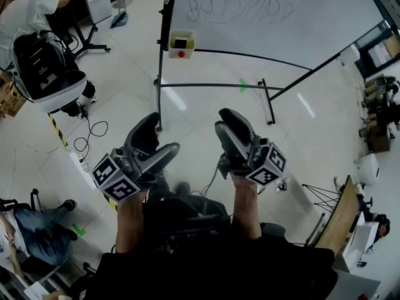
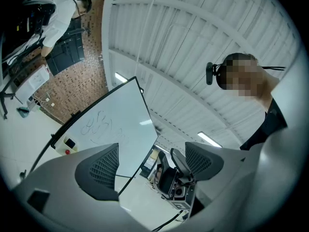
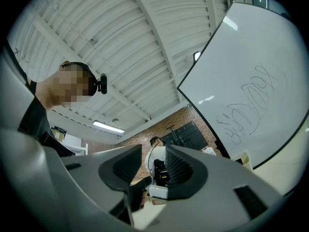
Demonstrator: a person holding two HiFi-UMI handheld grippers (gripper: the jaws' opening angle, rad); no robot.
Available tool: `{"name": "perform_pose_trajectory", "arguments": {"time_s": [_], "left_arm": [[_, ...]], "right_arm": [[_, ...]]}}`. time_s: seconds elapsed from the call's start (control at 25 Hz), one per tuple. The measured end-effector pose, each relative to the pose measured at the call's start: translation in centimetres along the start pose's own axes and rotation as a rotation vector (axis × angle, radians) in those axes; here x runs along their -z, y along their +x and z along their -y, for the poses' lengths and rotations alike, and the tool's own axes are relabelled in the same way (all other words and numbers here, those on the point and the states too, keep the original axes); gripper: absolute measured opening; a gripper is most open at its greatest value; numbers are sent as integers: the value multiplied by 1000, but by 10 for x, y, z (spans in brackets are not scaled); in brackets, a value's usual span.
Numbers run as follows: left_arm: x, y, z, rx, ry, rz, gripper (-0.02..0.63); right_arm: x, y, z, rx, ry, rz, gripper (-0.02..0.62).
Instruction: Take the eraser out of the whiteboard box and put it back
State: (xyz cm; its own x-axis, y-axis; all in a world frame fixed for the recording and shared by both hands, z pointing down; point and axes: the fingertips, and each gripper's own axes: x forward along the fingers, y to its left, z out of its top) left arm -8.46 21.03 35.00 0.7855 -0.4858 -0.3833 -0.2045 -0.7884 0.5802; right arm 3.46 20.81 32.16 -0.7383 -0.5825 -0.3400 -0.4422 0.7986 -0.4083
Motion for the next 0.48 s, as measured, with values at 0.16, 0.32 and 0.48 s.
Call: {"name": "perform_pose_trajectory", "arguments": {"time_s": [0.16,0.32,0.48], "left_arm": [[16,5,29,-4,21,-10,428],[32,6,49,-34,47,-28,428],[42,-2,63,-65,69,-53,428]], "right_arm": [[-14,-28,-18,-32,-11,32,176],[-23,-50,-30,-65,12,72,176],[-19,-63,-37,-85,55,97,176]]}}
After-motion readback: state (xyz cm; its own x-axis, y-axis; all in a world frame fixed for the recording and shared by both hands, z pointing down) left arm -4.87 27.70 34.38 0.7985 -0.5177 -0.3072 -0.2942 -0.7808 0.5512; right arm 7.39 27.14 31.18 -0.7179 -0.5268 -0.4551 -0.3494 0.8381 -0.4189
